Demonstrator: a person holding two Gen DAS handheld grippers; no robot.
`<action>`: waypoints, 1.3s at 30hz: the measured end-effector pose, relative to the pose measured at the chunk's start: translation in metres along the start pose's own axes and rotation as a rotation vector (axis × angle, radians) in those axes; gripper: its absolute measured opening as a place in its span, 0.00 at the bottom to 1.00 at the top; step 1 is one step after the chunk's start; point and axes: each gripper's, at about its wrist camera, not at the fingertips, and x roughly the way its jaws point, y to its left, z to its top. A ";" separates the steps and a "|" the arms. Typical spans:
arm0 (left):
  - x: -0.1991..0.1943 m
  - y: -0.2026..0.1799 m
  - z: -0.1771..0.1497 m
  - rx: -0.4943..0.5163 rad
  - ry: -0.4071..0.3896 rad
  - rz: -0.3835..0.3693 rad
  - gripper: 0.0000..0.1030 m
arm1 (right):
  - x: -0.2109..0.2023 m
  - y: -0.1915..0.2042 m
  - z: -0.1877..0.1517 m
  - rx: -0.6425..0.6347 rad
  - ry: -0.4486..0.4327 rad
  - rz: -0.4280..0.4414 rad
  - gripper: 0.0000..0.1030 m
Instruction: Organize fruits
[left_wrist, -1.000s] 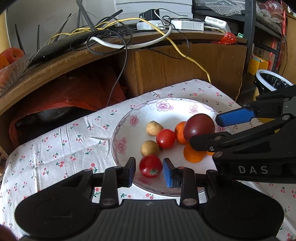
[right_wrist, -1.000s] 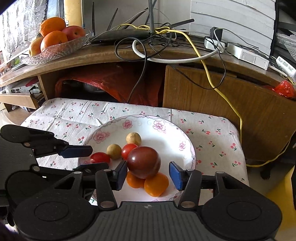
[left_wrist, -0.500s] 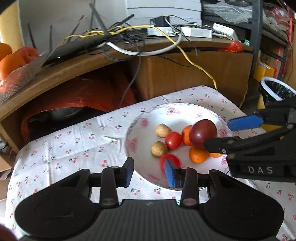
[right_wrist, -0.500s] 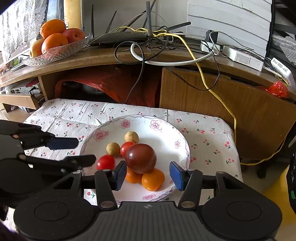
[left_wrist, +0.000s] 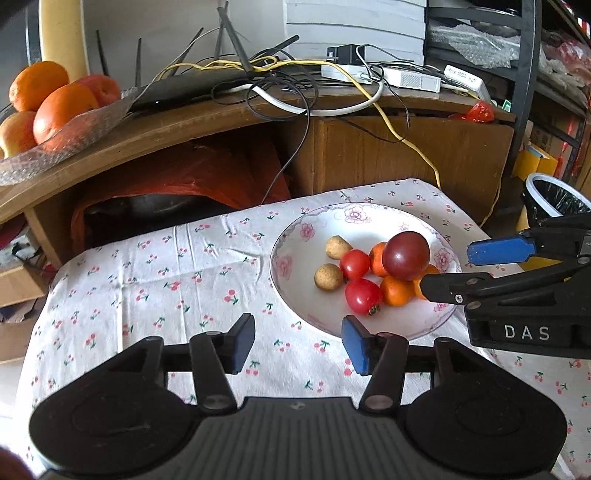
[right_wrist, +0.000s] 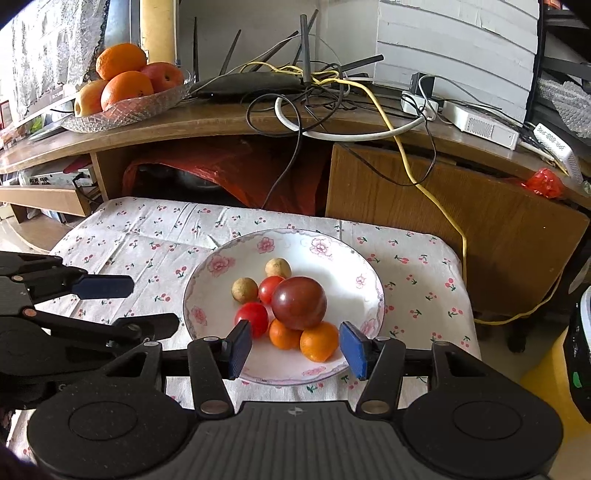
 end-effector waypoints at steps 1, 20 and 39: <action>-0.002 0.000 -0.001 -0.006 0.000 0.001 0.60 | -0.002 0.000 -0.001 0.002 0.001 -0.002 0.47; -0.041 0.003 -0.018 -0.079 -0.037 0.044 0.82 | -0.035 0.013 -0.015 0.026 -0.028 -0.007 0.52; -0.076 -0.004 -0.039 -0.091 -0.097 0.131 1.00 | -0.063 0.019 -0.036 0.065 -0.023 -0.016 0.52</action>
